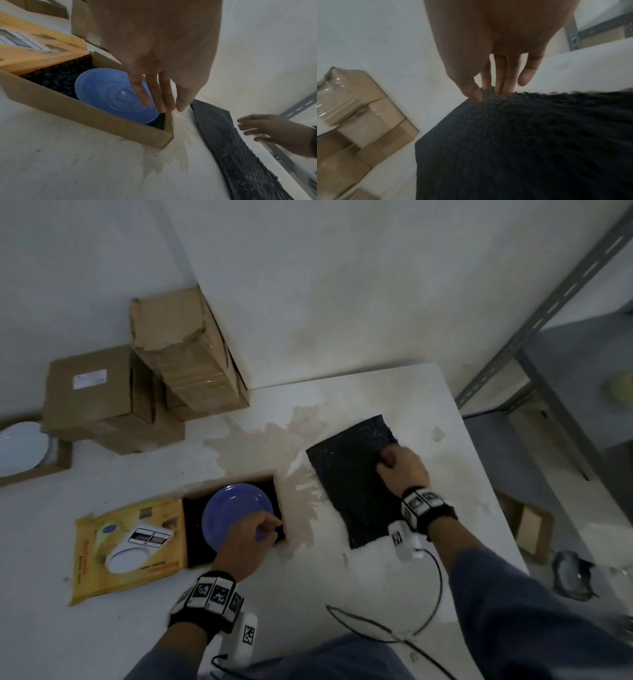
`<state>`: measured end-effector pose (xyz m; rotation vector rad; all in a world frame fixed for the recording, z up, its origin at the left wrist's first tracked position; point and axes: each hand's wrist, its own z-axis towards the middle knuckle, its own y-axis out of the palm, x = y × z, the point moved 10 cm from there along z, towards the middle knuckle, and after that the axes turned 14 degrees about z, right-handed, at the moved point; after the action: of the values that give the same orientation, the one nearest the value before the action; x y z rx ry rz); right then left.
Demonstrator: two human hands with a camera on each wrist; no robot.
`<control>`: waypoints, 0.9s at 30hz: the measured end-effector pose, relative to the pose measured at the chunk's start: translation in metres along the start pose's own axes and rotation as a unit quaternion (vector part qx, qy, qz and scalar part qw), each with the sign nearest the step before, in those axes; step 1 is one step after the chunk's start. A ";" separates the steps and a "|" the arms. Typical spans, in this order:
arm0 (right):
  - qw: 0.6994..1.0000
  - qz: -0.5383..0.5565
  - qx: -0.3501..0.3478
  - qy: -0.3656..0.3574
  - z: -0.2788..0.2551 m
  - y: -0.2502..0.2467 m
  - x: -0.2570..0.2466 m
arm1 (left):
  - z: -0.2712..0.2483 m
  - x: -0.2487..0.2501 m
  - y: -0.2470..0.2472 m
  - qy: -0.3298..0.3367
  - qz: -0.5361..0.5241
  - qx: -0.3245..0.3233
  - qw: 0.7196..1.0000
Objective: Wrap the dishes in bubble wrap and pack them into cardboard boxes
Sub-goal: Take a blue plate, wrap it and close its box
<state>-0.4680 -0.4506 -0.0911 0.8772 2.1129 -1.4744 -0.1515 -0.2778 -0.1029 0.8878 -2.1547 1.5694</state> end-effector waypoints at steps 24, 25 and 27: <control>0.900 0.254 -0.215 -0.281 -0.007 -0.004 -0.166 | 0.073 0.142 -0.082 0.055 0.026 0.120 0.991; 0.893 0.261 -0.217 -0.295 -0.017 -0.008 -0.177 | 0.077 0.148 -0.085 0.059 0.032 0.101 0.993; 0.889 0.259 -0.210 -0.313 -0.028 -0.015 -0.190 | 0.079 0.154 -0.094 0.065 0.035 0.085 0.994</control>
<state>-0.3422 -0.4766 0.0520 0.6140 1.4669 -0.8176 -0.1988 -0.4151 0.0306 0.7433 -2.0047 1.8141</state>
